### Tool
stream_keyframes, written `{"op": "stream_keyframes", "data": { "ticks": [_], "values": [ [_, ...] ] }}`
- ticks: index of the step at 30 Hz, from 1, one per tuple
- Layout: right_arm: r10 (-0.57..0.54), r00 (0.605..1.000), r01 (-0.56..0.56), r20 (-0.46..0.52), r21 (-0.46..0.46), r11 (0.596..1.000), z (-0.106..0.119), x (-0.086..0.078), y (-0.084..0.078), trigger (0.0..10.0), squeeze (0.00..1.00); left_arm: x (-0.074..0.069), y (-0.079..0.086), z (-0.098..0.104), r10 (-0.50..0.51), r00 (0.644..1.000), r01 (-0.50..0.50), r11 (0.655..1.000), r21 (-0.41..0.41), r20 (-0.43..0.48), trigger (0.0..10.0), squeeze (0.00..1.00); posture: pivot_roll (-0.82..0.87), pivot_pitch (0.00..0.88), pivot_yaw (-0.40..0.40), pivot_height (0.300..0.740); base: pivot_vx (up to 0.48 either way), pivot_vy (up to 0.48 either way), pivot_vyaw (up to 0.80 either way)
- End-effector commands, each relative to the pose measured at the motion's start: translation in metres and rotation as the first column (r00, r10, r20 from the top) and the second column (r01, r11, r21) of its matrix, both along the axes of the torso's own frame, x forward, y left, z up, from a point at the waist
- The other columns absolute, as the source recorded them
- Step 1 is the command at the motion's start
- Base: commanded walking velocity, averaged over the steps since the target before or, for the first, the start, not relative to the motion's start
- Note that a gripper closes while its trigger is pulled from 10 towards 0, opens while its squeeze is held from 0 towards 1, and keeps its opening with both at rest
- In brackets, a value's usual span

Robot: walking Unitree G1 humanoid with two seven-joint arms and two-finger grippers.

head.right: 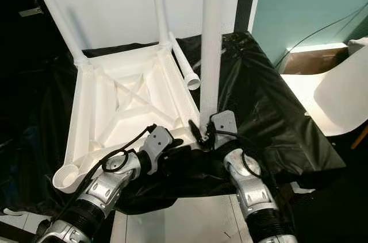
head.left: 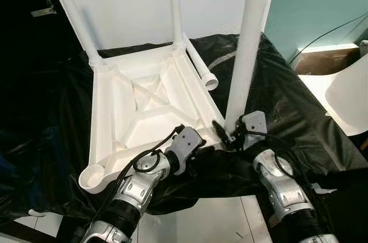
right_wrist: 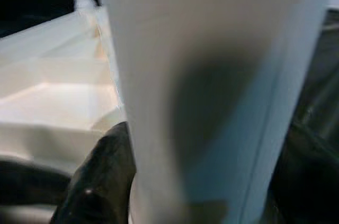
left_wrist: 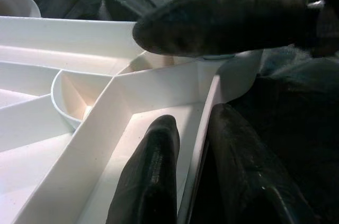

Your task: Building children table

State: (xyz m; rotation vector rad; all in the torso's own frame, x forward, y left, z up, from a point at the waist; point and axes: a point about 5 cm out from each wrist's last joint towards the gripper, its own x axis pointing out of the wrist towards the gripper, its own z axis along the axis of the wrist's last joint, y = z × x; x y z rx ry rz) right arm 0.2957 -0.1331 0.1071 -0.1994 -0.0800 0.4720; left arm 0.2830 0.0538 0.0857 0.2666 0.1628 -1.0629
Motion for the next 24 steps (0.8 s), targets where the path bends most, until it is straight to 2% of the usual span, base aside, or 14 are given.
{"op": "stream_keyframes", "data": {
  "ticks": [1,5,7,8,10,13,15,16,17,20,24],
  "values": [
    [0.057,0.998,-0.057,-0.011,-0.021,0.998,0.000,0.002,0.005,10.0,0.00,-0.012,0.003,-0.025,-0.041,0.993,0.050,0.995,0.083,-0.108,10.0,0.00,-0.09,0.000,0.052,0.740,0.000,0.000,0.00],
    [0.171,0.985,-0.172,-0.024,-0.065,0.983,0.006,0.004,-0.002,10.0,0.00,-0.012,0.004,-0.026,-0.038,0.993,0.048,0.996,0.082,-0.109,10.0,0.00,-0.09,0.000,0.054,0.740,0.000,0.000,0.00],
    [0.184,0.983,-0.185,-0.022,-0.080,0.979,0.008,0.006,-0.005,10.0,0.00,-0.012,0.004,-0.026,-0.038,0.993,0.047,0.996,0.082,-0.110,10.0,0.00,-0.09,0.000,0.054,0.740,0.000,0.000,0.00],
    [0.207,0.978,-0.209,-0.025,-0.112,0.972,0.014,0.011,-0.014,10.0,0.00,-0.012,0.004,-0.026,-0.038,0.993,0.047,0.996,0.082,-0.110,10.0,0.00,-0.10,0.000,0.056,0.740,0.000,0.000,0.00],
    [0.212,0.977,-0.213,-0.026,-0.120,0.970,0.016,0.013,-0.016,10.0,0.00,-0.012,0.004,-0.026,-0.038,0.993,0.047,0.996,0.082,-0.110,10.0,0.00,-0.10,0.000,0.056,0.740,0.000,0.000,0.00],
    [0.233,0.972,-0.234,-0.030,-0.167,0.958,0.027,0.020,-0.030,10.0,0.00,-0.012,0.004,-0.026,-0.039,0.993,0.047,0.996,0.080,-0.109,10.0,0.00,-0.10,0.000,0.058,0.740,0.000,0.000,0.00],
    [0.239,0.970,-0.242,-0.034,-0.171,0.955,0.029,0.021,-0.033,10.0,0.00,-0.012,0.003,-0.026,-0.039,0.993,0.048,0.996,0.080,-0.109,10.0,0.00,-0.10,0.000,0.058,0.740,0.000,0.000,0.00],
    [0.257,0.966,-0.260,-0.042,-0.178,0.949,0.030,0.022,-0.035,4.4,0.00,-0.012,0.003,-0.026,-0.039,0.993,0.048,0.996,0.080,-0.109,10.0,0.00,-0.10,0.000,0.058,0.740,0.000,0.000,0.00],
    [0.271,0.961,-0.276,-0.049,-0.180,0.944,0.030,0.022,-0.036,0.0,0.00,-0.012,0.003,-0.026,-0.039,0.993,0.048,0.996,0.080,-0.109,10.0,0.00,-0.10,0.000,0.058,0.740,0.000,0.000,0.00],
    [0.326,0.940,-0.340,-0.099,-0.193,0.920,0.028,0.019,-0.038,0.0,0.00,-0.012,0.004,-0.026,-0.040,0.993,0.049,0.996,0.080,-0.109,10.0,0.00,-0.10,0.000,0.060,0.740,0.000,0.000,0.00],
    [0.347,0.928,-0.367,-0.134,-0.182,0.912,0.023,0.016,-0.039,0.0,0.00,-0.013,0.004,-0.026,-0.040,0.993,0.049,0.996,0.081,-0.110,10.0,0.00,-0.10,0.000,0.059,0.740,0.000,0.000,0.00]
  ]
}}
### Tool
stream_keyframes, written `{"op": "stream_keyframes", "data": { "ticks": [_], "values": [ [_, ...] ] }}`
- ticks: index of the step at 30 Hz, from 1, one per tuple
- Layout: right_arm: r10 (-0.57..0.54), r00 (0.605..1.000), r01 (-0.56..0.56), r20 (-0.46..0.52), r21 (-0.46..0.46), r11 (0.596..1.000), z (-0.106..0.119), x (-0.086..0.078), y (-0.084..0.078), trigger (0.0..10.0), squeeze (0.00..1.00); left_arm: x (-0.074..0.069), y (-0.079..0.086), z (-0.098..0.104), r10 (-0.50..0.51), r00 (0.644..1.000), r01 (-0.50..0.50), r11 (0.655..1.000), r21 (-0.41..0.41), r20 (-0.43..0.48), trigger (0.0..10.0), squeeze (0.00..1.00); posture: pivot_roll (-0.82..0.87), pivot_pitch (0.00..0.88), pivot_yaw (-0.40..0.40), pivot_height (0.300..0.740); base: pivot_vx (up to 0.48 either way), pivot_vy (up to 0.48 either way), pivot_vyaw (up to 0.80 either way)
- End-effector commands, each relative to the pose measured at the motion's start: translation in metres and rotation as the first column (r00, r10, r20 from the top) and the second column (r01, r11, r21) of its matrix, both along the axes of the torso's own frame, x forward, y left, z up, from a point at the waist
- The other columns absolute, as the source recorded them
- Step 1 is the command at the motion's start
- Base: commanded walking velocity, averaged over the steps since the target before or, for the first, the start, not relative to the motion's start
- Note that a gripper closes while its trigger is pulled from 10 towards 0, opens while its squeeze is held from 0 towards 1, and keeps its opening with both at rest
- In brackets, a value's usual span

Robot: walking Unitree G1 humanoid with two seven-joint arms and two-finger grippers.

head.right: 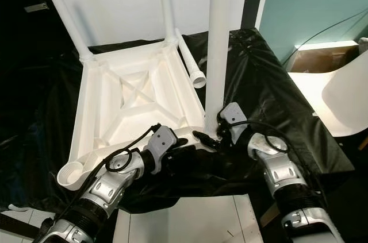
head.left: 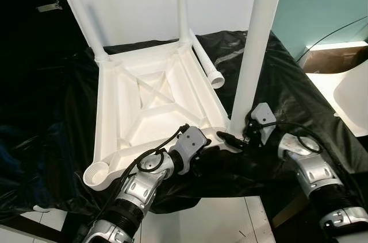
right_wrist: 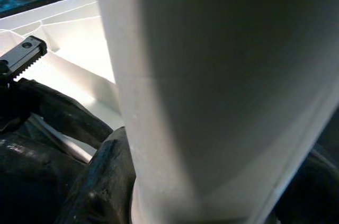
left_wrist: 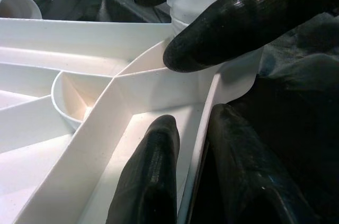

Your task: Building children table

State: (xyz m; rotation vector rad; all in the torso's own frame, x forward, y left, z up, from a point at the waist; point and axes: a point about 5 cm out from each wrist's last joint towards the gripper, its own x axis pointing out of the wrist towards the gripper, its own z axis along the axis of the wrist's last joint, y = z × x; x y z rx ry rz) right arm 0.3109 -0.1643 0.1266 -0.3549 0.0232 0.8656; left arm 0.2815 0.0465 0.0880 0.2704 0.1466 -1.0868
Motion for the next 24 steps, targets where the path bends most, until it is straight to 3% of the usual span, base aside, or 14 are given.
{"op": "stream_keyframes", "data": {
  "ticks": [1,6,7,11,12,18,19,21,22,23,24],
  "values": [
    [-0.005,1.000,0.005,-0.017,-0.010,1.000,-0.001,-0.001,-0.007,0.0,0.00,-0.011,0.011,-0.029,-0.014,0.993,0.024,0.996,0.089,-0.119,10.0,0.00,-0.10,0.000,0.059,0.740,0.000,0.000,0.00],
    [-0.119,0.992,0.123,-0.043,0.102,0.987,-0.013,-0.008,0.008,0.0,0.00,-0.011,0.010,-0.028,-0.013,0.993,0.024,0.996,0.087,-0.118,10.0,0.00,-0.10,0.000,0.057,0.740,0.000,0.000,0.00],
    [-0.235,0.972,0.237,-0.030,0.165,0.958,-0.018,-0.012,0.016,0.0,0.00,-0.011,0.010,-0.028,-0.013,0.993,0.023,0.996,0.086,-0.118,10.0,0.00,-0.10,0.000,0.057,0.740,0.000,0.000,0.00],
    [-0.356,0.934,0.350,-0.014,0.219,0.911,-0.023,-0.017,0.022,0.0,0.00,-0.011,0.010,-0.028,-0.013,0.993,0.024,0.996,0.086,-0.119,10.0,0.00,-0.10,0.000,0.059,0.740,0.000,0.000,0.00],
    [-0.445,0.896,0.433,-0.010,0.253,0.865,-0.027,-0.021,0.024,0.0,0.00,-0.012,0.010,-0.028,-0.014,0.993,0.025,0.996,0.086,-0.119,10.0,0.00,-0.10,0.000,0.058,0.740,0.000,0.000,0.00],
    [-0.512,0.859,0.492,-0.001,0.276,0.826,-0.027,-0.021,0.029,0.0,0.00,-0.011,0.009,-0.028,-0.017,0.993,0.027,0.996,0.085,-0.119,10.0,0.00,-0.10,0.000,0.058,0.740,0.000,0.000,0.00],
    [-0.507,0.862,0.486,0.012,0.266,0.833,-0.027,-0.020,0.032,9.8,0.00,-0.010,0.008,-0.028,-0.018,0.993,0.028,0.996,0.085,-0.118,10.0,0.00,-0.10,0.000,0.058,0.740,0.000,0.000,0.00],
    [-0.492,0.870,0.470,0.023,0.258,0.844,-0.025,-0.019,0.034,10.0,0.00,-0.010,0.008,-0.028,-0.019,0.993,0.030,0.996,0.085,-0.118,10.0,0.00,-0.10,0.000,0.058,0.740,0.000,0.000,0.00],
    [-0.461,0.887,0.439,0.027,0.263,0.859,-0.023,-0.019,0.036,10.0,0.43,-0.010,0.007,-0.028,-0.020,0.993,0.030,0.996,0.084,-0.117,10.0,0.00,-0.10,0.000,0.058,0.740,0.000,0.000,0.00],
    [-0.430,0.902,0.407,0.030,0.271,0.873,-0.019,-0.019,0.038,10.0,1.00,-0.010,0.007,-0.028,-0.021,0.993,0.030,0.996,0.084,-0.116,10.0,0.00,-0.10,0.000,0.057,0.740,0.000,0.000,0.00],
    [-0.381,0.923,0.357,0.049,0.257,0.898,-0.015,-0.018,0.040,10.0,1.00,-0.010,0.007,-0.027,-0.020,0.993,0.029,0.996,0.083,-0.116,10.0,0.00,-0.10,0.000,0.056,0.740,0.000,0.000,0.00]
  ]
}}
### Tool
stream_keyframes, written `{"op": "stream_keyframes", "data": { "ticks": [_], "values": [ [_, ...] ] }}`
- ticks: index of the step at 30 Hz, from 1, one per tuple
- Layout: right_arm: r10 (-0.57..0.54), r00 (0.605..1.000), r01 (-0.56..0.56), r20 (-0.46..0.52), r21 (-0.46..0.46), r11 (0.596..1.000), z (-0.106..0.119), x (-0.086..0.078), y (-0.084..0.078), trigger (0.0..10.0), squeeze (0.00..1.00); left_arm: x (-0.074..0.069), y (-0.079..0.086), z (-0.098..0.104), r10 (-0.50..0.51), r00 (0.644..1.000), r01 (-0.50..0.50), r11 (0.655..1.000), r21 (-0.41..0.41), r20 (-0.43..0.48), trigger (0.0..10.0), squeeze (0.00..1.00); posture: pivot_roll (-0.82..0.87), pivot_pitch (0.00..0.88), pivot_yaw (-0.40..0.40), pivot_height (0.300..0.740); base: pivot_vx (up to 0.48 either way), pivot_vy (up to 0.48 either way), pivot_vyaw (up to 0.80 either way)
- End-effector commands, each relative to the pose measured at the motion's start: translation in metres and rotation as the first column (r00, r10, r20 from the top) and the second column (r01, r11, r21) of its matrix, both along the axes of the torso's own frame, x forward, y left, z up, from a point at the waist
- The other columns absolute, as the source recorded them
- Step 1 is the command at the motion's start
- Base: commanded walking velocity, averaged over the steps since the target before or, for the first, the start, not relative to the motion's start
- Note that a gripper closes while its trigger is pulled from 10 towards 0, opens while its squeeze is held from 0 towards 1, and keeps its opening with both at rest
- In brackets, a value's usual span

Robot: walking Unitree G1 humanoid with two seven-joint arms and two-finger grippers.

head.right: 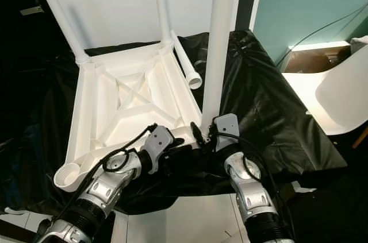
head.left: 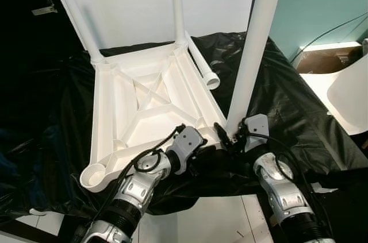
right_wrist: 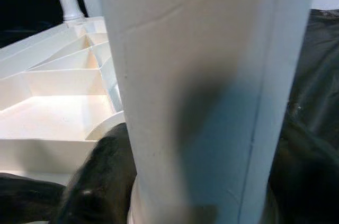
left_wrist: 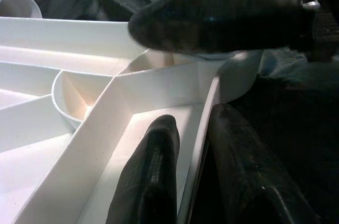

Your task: Building children table

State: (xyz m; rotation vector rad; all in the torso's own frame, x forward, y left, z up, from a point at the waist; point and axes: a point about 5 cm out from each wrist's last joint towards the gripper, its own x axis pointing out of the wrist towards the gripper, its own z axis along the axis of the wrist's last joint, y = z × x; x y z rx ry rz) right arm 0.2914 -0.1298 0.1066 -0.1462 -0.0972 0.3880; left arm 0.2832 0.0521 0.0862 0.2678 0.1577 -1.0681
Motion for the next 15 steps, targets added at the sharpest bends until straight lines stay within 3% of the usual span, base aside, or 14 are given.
{"op": "stream_keyframes", "data": {
  "ticks": [1,4,5,9,15],
  "values": [
    [0.110,0.994,-0.110,0.008,-0.027,0.994,0.007,0.003,0.006,10.0,1.00,-0.011,0.002,-0.026,-0.039,0.993,0.048,0.996,0.077,-0.110,10.0,0.00,-0.10,0.000,0.056,0.740,0.000,0.000,0.00],
    [0.152,0.988,-0.148,0.032,-0.084,0.985,0.011,0.004,0.005,10.0,1.00,-0.011,0.002,-0.026,-0.037,0.993,0.045,0.996,0.078,-0.109,10.0,0.00,-0.10,0.000,0.055,0.740,0.000,0.000,0.00],
    [0.172,0.984,-0.167,0.041,-0.110,0.980,0.014,0.006,0.003,10.0,0.00,-0.011,0.003,-0.026,-0.035,0.993,0.044,0.996,0.079,-0.110,10.0,0.00,-0.10,0.000,0.054,0.740,0.000,0.000,0.00],
    [0.245,0.968,-0.231,0.057,-0.179,0.956,0.025,0.012,-0.004,10.0,0.00,-0.011,0.004,-0.027,-0.031,0.993,0.040,0.996,0.079,-0.112,10.0,0.00,-0.10,0.000,0.052,0.740,0.000,0.000,0.00],
    [0.374,0.927,-0.365,-0.018,-0.262,0.893,0.032,0.016,-0.013,10.0,0.00,-0.011,0.003,-0.027,-0.031,0.993,0.040,0.996,0.076,-0.112,10.0,0.00,-0.10,0.000,0.052,0.740,0.000,0.000,0.00]
  ]
}}
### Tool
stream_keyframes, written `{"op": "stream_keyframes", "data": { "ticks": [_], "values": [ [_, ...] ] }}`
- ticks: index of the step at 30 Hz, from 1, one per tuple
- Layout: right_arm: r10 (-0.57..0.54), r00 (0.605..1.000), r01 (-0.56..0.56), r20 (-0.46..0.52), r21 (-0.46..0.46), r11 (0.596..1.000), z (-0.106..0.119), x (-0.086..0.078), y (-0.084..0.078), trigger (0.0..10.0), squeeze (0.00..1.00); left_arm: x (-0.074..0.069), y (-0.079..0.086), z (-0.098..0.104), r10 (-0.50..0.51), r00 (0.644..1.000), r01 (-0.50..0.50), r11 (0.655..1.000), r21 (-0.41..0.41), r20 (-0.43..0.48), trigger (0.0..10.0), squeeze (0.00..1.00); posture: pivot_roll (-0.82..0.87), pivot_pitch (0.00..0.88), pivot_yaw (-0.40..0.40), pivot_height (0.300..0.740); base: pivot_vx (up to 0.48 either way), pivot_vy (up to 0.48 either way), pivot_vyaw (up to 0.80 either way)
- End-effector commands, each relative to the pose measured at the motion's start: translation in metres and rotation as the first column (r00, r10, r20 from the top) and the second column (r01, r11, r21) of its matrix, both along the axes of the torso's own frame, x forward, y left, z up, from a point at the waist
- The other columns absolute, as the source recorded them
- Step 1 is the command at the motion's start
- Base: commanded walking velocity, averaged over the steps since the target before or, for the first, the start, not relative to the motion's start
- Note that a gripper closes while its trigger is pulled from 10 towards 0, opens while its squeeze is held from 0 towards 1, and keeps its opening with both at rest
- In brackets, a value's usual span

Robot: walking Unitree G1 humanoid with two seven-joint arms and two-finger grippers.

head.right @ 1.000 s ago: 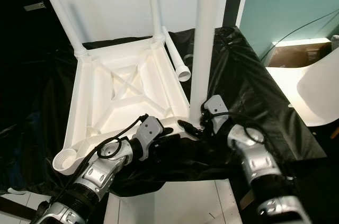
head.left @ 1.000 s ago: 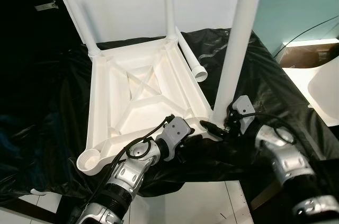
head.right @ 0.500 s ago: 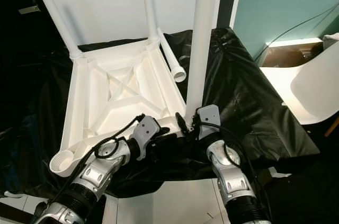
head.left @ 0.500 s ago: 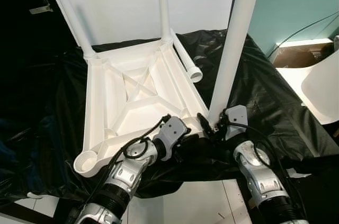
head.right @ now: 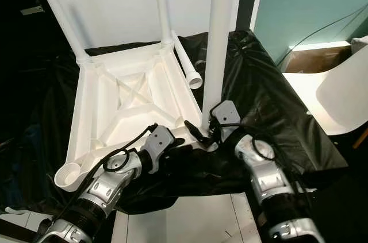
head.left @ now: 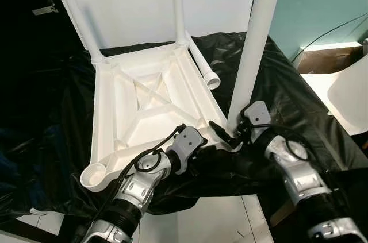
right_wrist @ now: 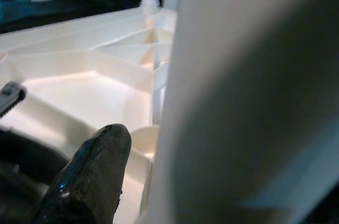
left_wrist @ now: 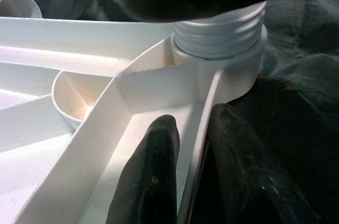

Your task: Building children table

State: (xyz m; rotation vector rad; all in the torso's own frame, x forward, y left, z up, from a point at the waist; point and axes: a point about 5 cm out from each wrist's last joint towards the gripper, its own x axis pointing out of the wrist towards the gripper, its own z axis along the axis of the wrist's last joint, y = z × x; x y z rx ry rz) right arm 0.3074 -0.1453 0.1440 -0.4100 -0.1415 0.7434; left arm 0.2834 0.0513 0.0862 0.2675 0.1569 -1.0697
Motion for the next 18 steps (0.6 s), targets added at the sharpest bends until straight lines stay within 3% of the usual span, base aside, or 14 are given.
{"op": "stream_keyframes", "data": {
  "ticks": [1,5,6,7,10,11,16,18],
  "values": [
    [0.041,0.997,-0.042,-0.058,-0.018,0.999,-0.006,0.000,0.000,10.0,0.00,-0.011,0.003,-0.027,-0.030,0.993,0.039,0.996,0.077,-0.111,10.0,0.00,-0.11,0.000,0.053,0.740,0.000,0.000,0.00],
    [0.067,0.992,-0.072,-0.106,-0.042,0.997,-0.009,0.000,-0.006,9.8,0.00,-0.010,0.003,-0.026,-0.031,0.994,0.040,0.996,0.077,-0.109,10.0,0.00,-0.11,0.000,0.053,0.740,0.000,0.000,0.00],
    [0.078,0.988,-0.085,-0.135,-0.050,0.995,-0.012,0.000,-0.009,6.2,0.00,-0.010,0.002,-0.026,-0.032,0.994,0.040,0.996,0.076,-0.109,10.0,0.00,-0.11,0.000,0.053,0.740,0.000,0.000,0.00],
    [0.087,0.983,-0.098,-0.160,-0.058,0.993,-0.014,-0.001,-0.012,4.0,0.00,-0.010,0.002,-0.026,-0.032,0.994,0.040,0.996,0.076,-0.108,10.0,0.00,-0.11,0.000,0.053,0.740,0.000,0.000,0.00],
    [0.095,0.980,-0.108,-0.175,-0.063,0.992,-0.015,-0.001,-0.014,4.0,0.00,-0.010,0.002,-0.026,-0.032,0.994,0.040,0.996,0.076,-0.108,10.0,0.00,-0.11,0.000,0.053,0.740,0.000,0.000,0.00],
    [0.098,0.976,-0.111,-0.193,-0.057,0.992,-0.018,-0.002,-0.014,0.0,0.00,-0.010,0.003,-0.026,-0.032,0.994,0.040,0.996,0.077,-0.108,10.0,0.00,-0.10,0.000,0.053,0.740,0.000,0.000,0.00],
    [0.109,0.963,-0.113,-0.248,-0.004,0.994,-0.031,-0.010,0.000,0.0,0.00,-0.010,0.003,-0.026,-0.028,0.994,0.036,0.996,0.078,-0.108,10.0,0.00,-0.10,0.000,0.052,0.740,0.000,0.000,0.00],
    [0.066,0.968,-0.053,-0.242,0.060,0.997,-0.035,-0.014,0.011,0.0,0.00,-0.010,0.003,-0.026,-0.027,0.994,0.035,0.996,0.076,-0.107,10.0,0.00,-0.10,0.000,0.050,0.740,0.000,0.000,0.00]
  ]
}}
